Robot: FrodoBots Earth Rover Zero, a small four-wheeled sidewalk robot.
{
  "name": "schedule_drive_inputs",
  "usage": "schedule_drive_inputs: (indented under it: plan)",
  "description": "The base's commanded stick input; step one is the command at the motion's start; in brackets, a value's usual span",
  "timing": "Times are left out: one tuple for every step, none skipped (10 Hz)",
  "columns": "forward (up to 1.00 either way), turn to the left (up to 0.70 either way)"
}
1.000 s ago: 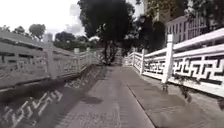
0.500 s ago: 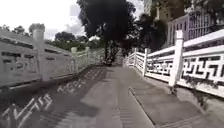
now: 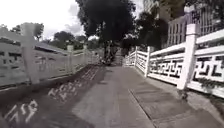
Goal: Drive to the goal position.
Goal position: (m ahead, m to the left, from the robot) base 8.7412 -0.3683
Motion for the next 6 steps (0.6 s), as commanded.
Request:
schedule_drive_inputs:
  plan:
    - [0.70,0.00]
    - [0.70,0.00]
    - [0.70,0.00]
    - [0.70,0.00]
    - [0.70,0.00]
    - [0.70,0.00]
